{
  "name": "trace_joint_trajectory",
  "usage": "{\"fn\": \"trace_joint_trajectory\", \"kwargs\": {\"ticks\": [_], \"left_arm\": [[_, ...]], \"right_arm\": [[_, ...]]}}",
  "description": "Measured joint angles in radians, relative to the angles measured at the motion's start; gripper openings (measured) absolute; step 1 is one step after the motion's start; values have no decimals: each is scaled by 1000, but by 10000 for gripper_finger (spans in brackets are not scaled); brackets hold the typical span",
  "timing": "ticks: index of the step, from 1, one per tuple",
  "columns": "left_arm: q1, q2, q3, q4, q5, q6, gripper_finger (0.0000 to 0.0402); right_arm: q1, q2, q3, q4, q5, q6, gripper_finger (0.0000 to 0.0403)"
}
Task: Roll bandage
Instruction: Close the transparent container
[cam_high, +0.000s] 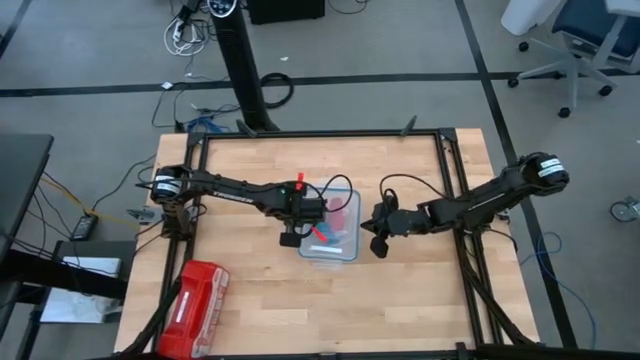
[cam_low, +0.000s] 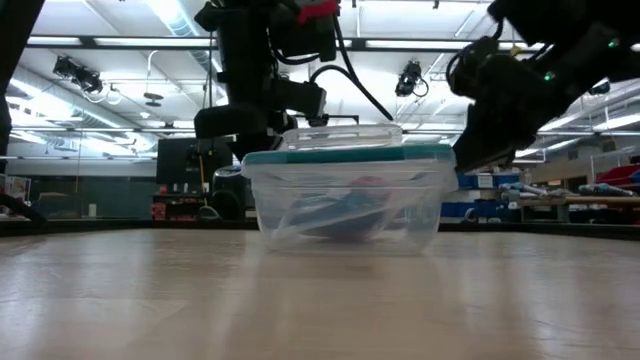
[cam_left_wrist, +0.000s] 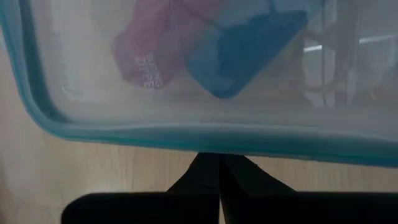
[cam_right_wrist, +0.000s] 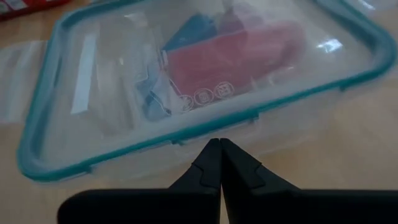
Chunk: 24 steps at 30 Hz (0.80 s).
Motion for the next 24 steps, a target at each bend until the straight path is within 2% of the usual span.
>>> {"fn": "trace_joint_trajectory", "kwargs": {"ticks": [5,15,24], "left_arm": [[2,0,-2,0,-14,15,0],[2,-7,-66,91,-28,63,0],[4,-4,-66,71,-42,107,0]], "right_arm": [[-26,68,-1,92,-54,-29,2],[-35,106,-3,152,-70,-36,1],[-53,177,-3,257,-124,-54,1]]}}
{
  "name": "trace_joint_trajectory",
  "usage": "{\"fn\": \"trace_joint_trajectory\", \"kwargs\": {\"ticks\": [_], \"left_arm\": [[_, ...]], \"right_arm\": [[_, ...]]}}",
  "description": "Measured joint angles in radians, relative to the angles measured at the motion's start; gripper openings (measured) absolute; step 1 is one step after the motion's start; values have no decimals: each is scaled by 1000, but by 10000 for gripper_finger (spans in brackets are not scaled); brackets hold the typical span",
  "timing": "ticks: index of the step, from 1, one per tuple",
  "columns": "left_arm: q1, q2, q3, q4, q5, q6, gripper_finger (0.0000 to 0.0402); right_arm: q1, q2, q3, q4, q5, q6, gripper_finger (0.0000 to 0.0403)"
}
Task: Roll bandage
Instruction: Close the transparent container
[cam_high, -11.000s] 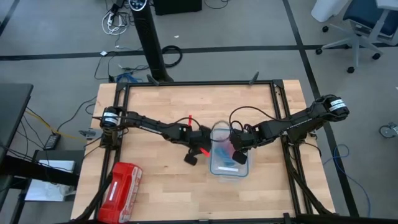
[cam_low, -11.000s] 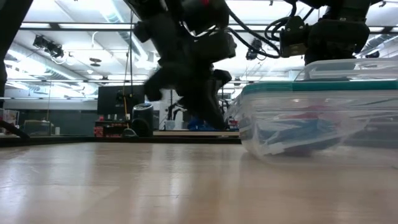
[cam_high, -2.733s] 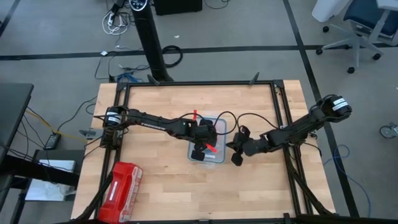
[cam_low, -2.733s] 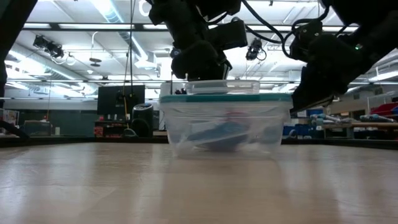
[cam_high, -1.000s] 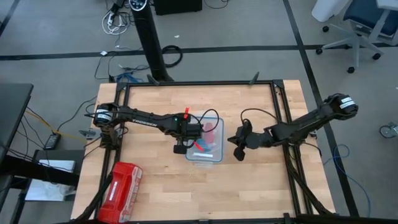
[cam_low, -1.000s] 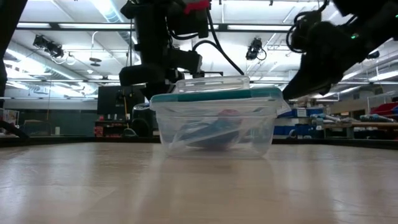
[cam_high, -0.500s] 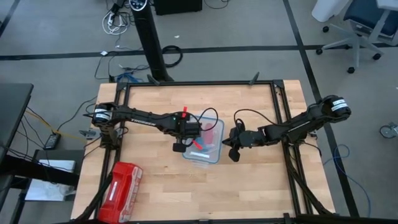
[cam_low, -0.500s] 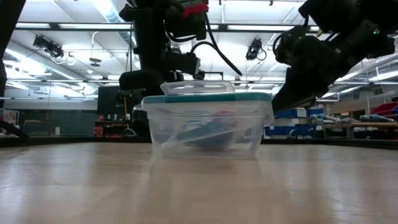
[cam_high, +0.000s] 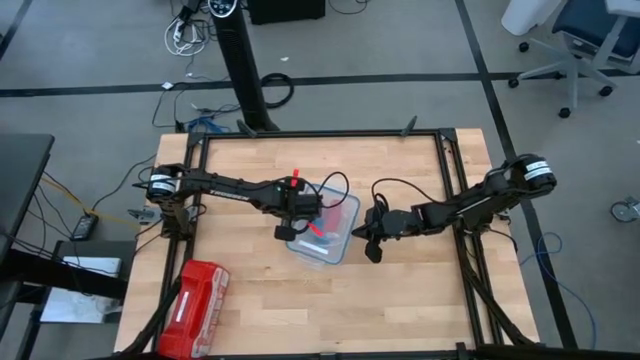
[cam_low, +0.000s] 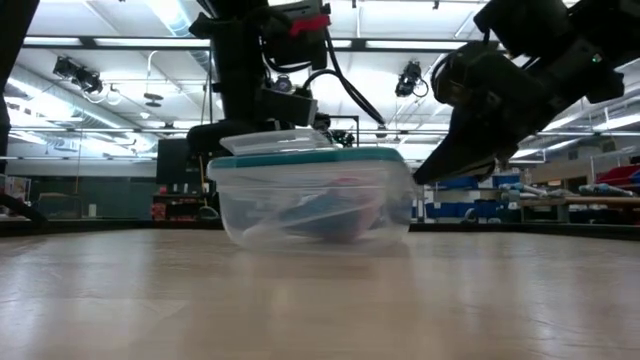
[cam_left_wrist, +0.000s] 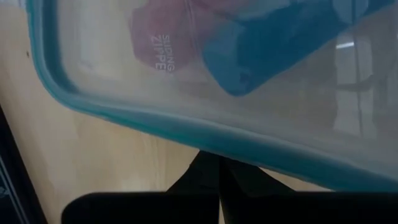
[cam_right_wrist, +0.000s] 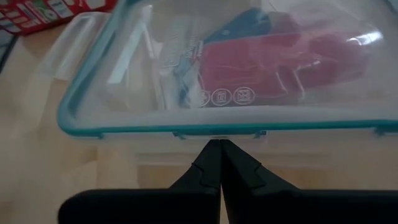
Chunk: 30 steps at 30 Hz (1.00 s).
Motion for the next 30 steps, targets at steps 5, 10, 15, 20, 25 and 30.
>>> {"fn": "trace_joint_trajectory", "kwargs": {"ticks": [5,10,15,20,25,30], "left_arm": [[0,1,0,-32,22,16,0],[2,2,0,-41,25,21,0],[9,3,0,25,23,-5,0],[10,3,1,32,21,-6,0],[10,4,4,56,23,-5,0],[9,5,6,96,55,-5,0]], "right_arm": [[-8,30,2,45,-13,-7,1],[-14,29,4,33,-35,-9,0],[2,-7,6,-47,-43,7,0],[2,-13,6,-62,-59,26,0],[10,-19,7,-73,-146,57,0],[22,-83,6,-150,-188,47,0]]}}
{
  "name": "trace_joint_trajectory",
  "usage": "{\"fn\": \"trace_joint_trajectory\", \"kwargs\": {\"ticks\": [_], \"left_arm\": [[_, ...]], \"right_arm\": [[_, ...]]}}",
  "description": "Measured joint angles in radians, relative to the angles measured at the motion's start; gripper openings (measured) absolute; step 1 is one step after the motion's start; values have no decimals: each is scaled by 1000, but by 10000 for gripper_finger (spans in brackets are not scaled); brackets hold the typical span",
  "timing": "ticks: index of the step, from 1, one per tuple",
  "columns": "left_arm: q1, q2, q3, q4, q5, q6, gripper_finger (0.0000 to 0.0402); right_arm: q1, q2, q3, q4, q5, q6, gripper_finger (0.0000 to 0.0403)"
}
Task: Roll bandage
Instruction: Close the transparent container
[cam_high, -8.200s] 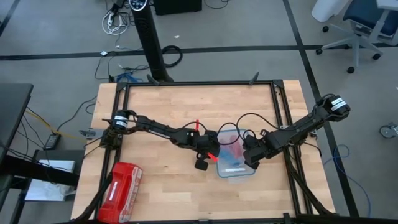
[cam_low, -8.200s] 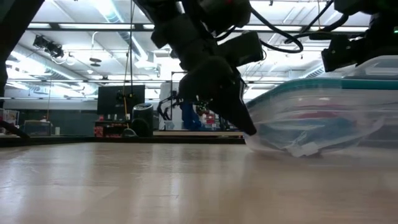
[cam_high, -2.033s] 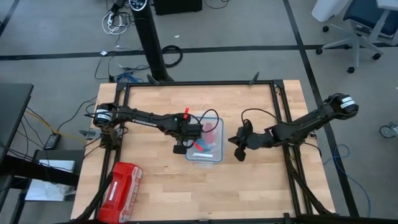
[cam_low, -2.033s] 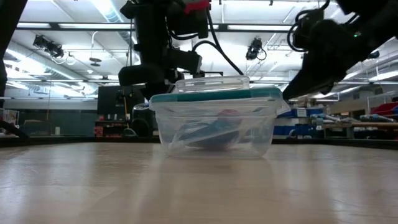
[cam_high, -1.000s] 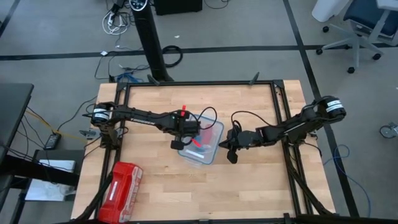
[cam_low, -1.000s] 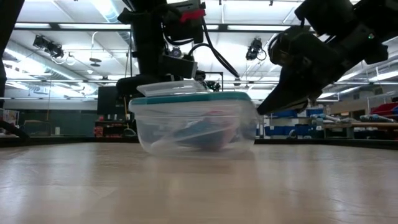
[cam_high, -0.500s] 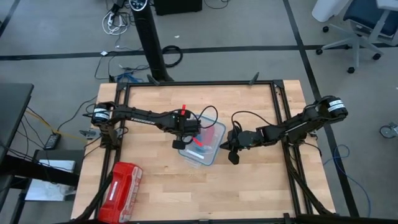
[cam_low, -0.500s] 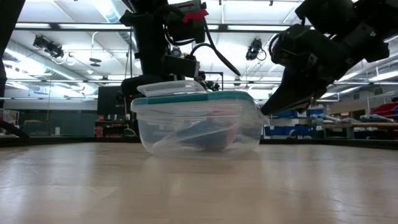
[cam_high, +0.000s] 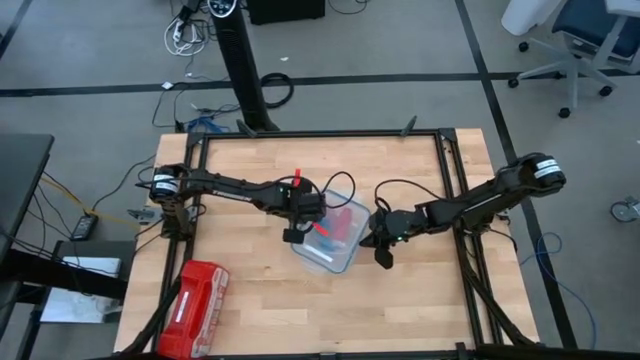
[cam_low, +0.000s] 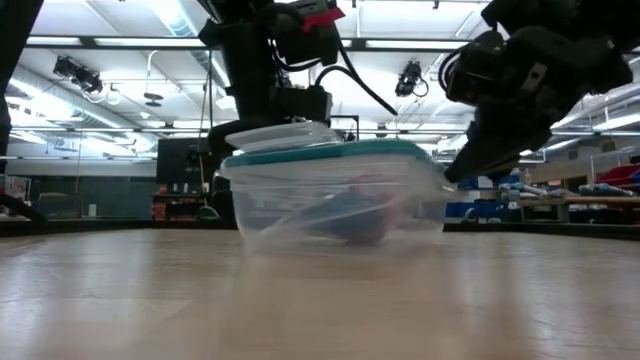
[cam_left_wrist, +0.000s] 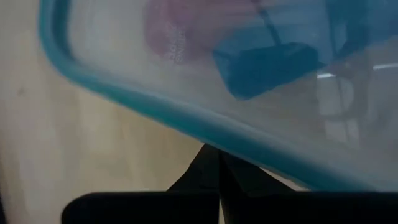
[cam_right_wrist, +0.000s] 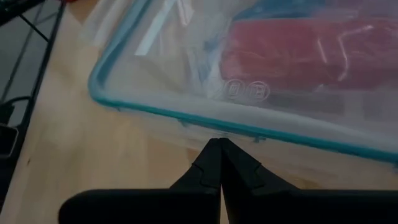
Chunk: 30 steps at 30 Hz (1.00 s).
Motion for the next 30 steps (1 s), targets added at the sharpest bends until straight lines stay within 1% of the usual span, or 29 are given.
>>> {"fn": "trace_joint_trajectory", "kwargs": {"ticks": [5,9,16,18,24,30], "left_arm": [[-4,7,-3,19,74,2,0],[-5,7,-4,57,104,5,0],[-2,5,-4,89,113,5,0],[-2,5,-4,89,130,5,0],[0,21,-7,97,133,8,0],[0,46,-9,110,137,29,0]], "right_arm": [[16,-104,-3,-142,16,12,0],[28,-138,-4,-205,11,30,0],[55,-107,-4,-219,-1,29,0],[47,-91,-5,-219,12,22,0],[28,-46,1,-188,34,-6,0],[5,-45,20,-211,54,-25,0]]}}
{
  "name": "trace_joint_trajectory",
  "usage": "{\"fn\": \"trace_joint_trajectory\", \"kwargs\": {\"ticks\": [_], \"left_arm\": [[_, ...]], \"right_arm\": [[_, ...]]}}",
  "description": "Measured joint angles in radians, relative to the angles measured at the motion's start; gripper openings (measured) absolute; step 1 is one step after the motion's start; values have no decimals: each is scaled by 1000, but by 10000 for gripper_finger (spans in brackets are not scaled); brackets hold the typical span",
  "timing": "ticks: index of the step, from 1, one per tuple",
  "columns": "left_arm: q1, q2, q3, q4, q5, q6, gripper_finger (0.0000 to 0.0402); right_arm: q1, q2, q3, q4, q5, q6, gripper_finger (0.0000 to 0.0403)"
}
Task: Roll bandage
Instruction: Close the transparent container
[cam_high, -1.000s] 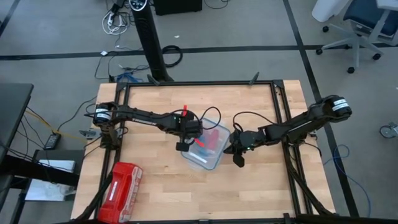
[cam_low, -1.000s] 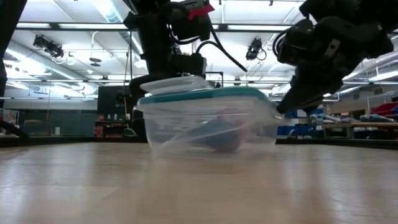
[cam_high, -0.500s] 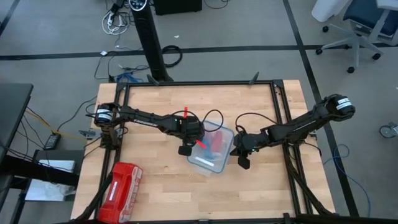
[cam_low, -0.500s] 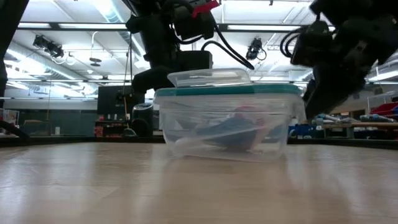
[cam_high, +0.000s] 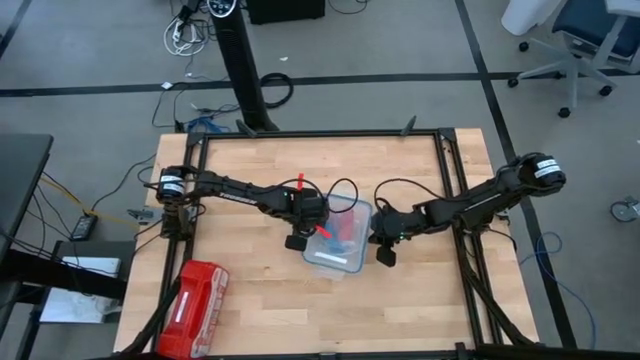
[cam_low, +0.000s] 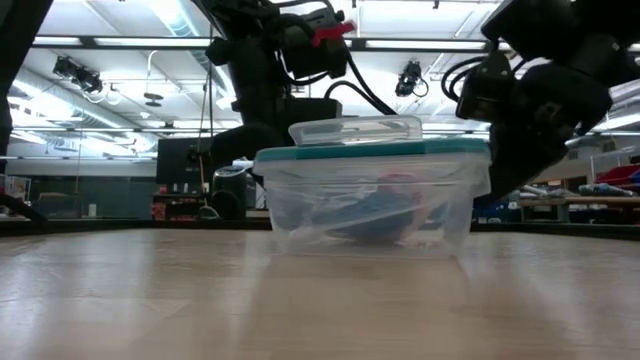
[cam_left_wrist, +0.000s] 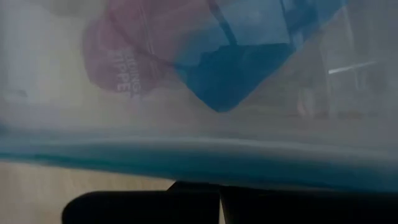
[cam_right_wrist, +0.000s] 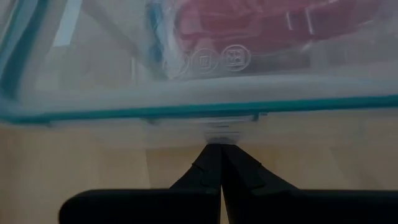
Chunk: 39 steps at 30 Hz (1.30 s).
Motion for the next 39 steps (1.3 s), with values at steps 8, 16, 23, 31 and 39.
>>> {"fn": "trace_joint_trajectory", "kwargs": {"ticks": [8,16,23,31,39], "left_arm": [[0,2,-2,5,-2,-2,0],[0,9,-2,13,-5,-3,0],[0,11,-2,13,6,-3,0],[-1,11,4,8,-25,5,0],[-3,11,82,-114,-121,2,0]], "right_arm": [[-37,16,2,7,-11,-15,0],[-64,16,2,-9,-1,-43,0],[-85,15,2,-17,-4,-76,0],[-79,15,2,-21,-18,-36,0],[-64,-32,11,-81,-19,11,0]]}}
